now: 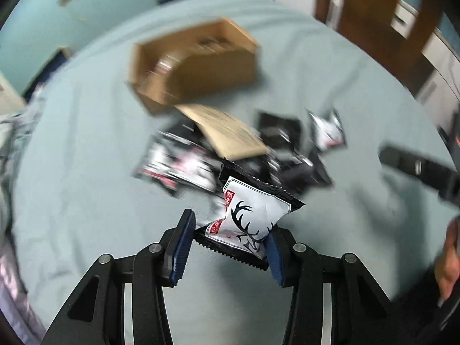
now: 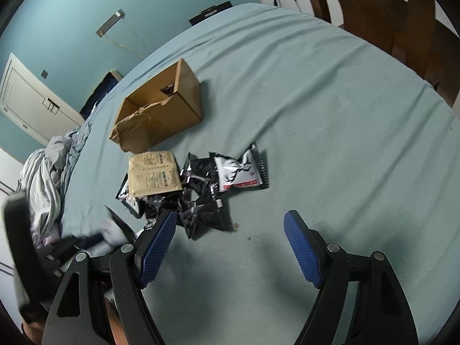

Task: Organize snacks
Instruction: 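Hold the white packet in the left gripper while the right gripper grasps a black packet, then release the white packet into the box with the left gripper, then drop the black packet into the box with the right gripper, then grasp a white deer-print packet from the pile with the left gripper, then hold the white packet in the left gripper while the right gripper grasps another white deer-print packet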

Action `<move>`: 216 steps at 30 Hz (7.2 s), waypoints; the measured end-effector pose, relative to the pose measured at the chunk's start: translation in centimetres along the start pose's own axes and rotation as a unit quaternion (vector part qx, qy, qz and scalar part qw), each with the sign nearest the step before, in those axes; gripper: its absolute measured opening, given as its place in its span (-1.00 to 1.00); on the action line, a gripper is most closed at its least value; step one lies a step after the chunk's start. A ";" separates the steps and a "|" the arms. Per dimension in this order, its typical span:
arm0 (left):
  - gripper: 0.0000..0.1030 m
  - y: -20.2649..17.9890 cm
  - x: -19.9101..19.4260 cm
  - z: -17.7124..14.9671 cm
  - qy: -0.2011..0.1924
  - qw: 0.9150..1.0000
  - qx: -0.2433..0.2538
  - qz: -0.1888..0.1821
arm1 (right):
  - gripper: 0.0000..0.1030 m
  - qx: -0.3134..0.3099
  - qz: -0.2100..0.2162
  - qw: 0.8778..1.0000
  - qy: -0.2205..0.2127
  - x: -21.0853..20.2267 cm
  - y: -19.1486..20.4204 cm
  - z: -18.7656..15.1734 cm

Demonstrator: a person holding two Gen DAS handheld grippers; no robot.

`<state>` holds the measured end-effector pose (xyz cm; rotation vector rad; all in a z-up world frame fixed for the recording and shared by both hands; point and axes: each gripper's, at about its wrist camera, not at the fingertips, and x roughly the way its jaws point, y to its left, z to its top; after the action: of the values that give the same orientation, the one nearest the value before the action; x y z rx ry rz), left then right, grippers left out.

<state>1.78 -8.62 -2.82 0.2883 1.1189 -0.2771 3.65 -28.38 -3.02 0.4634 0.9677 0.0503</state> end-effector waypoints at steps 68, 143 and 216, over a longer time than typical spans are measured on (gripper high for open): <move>-0.12 7.1 4.1 11.0 -0.073 0.993 -0.081 0.048 | -0.28 -0.100 0.035 0.994 0.010 0.1 5.3 0.8; 1.00 10.9 0.7 4.5 -0.049 0.989 -0.137 0.005 | 0.55 -0.165 -0.096 0.979 -0.068 3.7 15.3 14.5; -0.42 7.0 2.9 4.6 -0.011 0.993 -0.095 -0.070 | 0.55 -0.035 -0.066 0.994 0.075 9.9 0.0 7.0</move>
<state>9.34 -4.05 -2.93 0.0387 1.1357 -0.2950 14.94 -28.42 -7.45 0.3338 1.1380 0.0000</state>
